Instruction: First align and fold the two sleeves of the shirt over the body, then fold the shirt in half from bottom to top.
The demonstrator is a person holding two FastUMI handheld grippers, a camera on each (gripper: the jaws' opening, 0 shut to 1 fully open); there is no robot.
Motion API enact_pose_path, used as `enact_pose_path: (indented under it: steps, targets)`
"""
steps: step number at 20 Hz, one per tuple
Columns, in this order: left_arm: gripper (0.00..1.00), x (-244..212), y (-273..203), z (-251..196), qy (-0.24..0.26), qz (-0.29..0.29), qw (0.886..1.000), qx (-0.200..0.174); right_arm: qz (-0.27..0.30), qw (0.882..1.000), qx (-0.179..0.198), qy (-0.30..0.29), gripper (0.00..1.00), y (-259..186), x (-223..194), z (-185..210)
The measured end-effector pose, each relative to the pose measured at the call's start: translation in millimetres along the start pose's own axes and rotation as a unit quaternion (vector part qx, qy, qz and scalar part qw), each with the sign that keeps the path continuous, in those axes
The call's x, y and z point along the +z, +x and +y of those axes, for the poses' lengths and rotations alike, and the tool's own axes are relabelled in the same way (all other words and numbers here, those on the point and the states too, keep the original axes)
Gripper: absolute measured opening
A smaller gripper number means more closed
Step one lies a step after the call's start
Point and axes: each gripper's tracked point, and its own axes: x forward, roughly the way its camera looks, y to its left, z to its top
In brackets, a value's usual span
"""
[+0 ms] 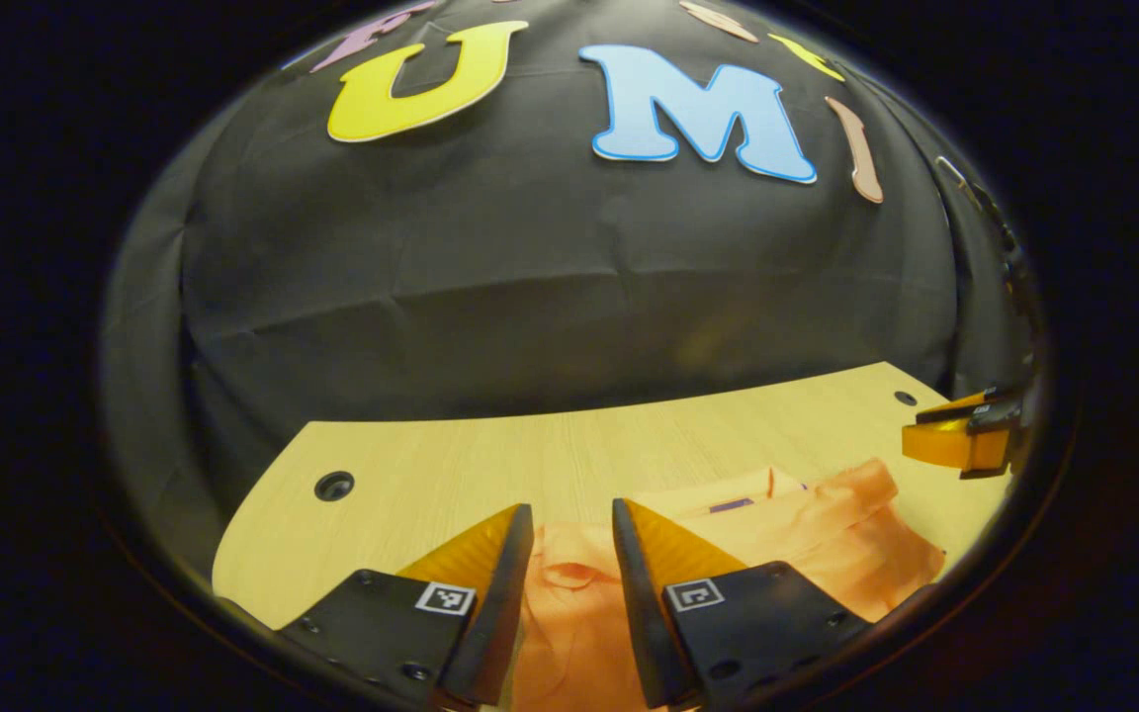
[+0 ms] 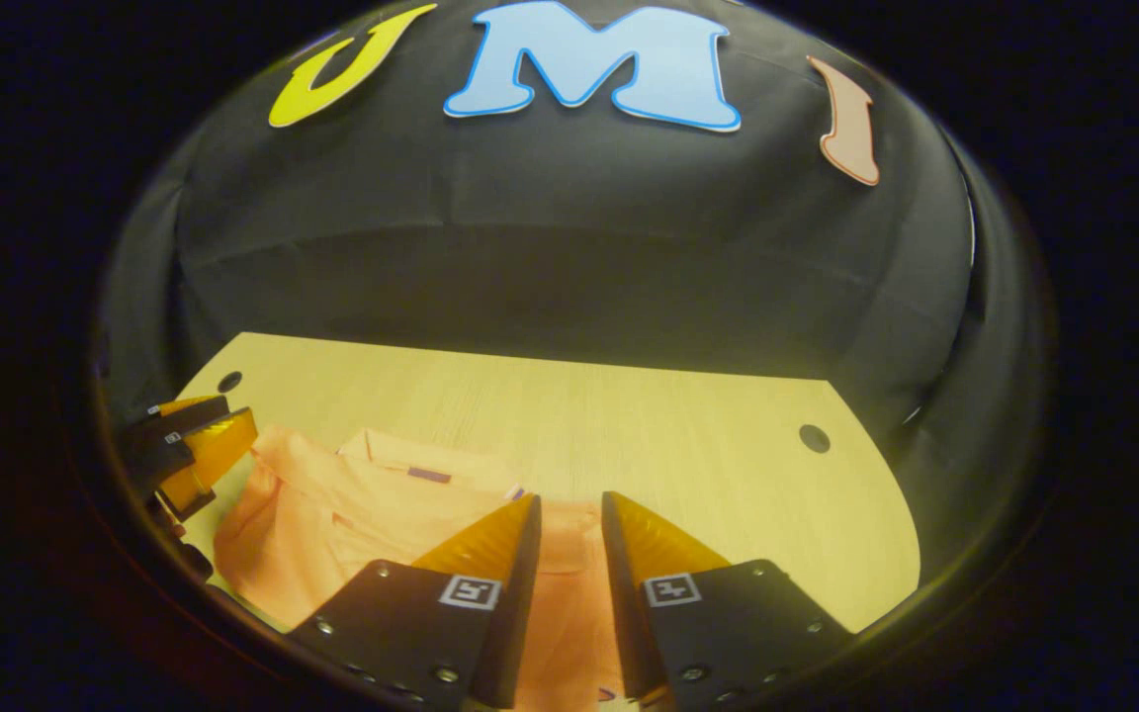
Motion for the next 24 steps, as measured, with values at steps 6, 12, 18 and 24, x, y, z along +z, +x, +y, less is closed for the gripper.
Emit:
enact_pose_path:
  steps: [6, 12, 18, 24]
  targets:
    - [0.81, 33, -39, -10, -0.005, -0.033, 0.999, 0.004, -0.052, 0.998, 0.014, 0.013, 0.83, -46, 31, 1]
    - [0.96, 68, -87, -15, -0.026, -0.078, 0.997, 0.014, -0.098, 0.995, 0.004, -0.001, 0.94, -95, 54, -11]
    - [0.93, 97, -138, -26, -0.034, -0.131, 0.991, 0.015, -0.154, 0.988, 0.004, -0.022, 0.94, -151, 73, -13]
    - [0.95, 110, -193, -34, -0.039, -0.154, 0.987, 0.027, -0.21, 0.976, 0.007, -0.057, 0.94, -208, 84, -13]
